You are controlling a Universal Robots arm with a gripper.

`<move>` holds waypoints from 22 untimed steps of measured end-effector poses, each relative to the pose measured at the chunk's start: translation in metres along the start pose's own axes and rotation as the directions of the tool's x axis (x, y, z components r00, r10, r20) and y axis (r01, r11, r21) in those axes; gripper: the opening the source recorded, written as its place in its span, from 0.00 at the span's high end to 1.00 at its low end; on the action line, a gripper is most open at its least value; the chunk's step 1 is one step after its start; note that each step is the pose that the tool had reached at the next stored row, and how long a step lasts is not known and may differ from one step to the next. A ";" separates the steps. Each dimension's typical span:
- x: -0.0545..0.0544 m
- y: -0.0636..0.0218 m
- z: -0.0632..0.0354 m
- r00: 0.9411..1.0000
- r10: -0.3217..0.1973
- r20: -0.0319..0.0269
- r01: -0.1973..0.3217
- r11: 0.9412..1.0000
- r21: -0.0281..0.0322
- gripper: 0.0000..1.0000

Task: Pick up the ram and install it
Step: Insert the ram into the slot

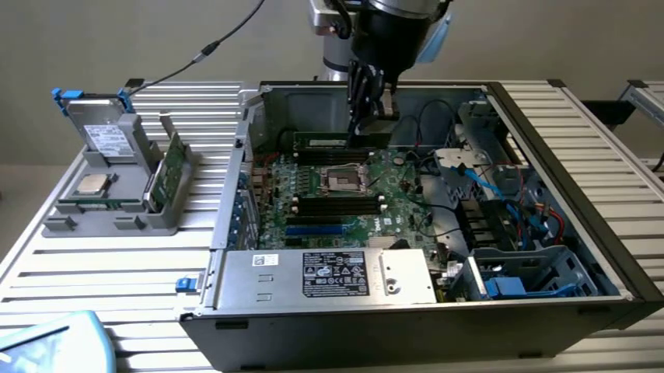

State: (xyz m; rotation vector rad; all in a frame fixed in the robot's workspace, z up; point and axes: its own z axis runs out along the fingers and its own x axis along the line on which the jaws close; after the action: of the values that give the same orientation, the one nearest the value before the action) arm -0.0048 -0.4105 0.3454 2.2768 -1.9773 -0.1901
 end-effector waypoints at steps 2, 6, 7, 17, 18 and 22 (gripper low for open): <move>0.000 -0.0008 0.0035 1.000 0.013 0.002 -0.013 1.000 0.000 0.86; 0.000 -0.0022 0.0099 0.999 0.042 0.007 -0.042 0.999 0.002 0.86; 0.000 -0.0025 0.0108 0.999 0.046 0.008 -0.046 0.999 0.004 0.86; -0.001 -0.0026 0.0166 0.998 0.059 0.000 -0.059 0.997 0.057 0.86; -0.002 -0.0015 0.0185 0.998 0.060 0.000 -0.060 0.997 0.056 0.86; -0.007 0.0043 0.0271 0.998 0.062 0.000 -0.062 0.996 0.057 0.86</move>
State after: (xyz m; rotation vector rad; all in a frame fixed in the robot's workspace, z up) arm -0.0146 -0.4047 0.3196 2.2446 -2.0747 -0.1278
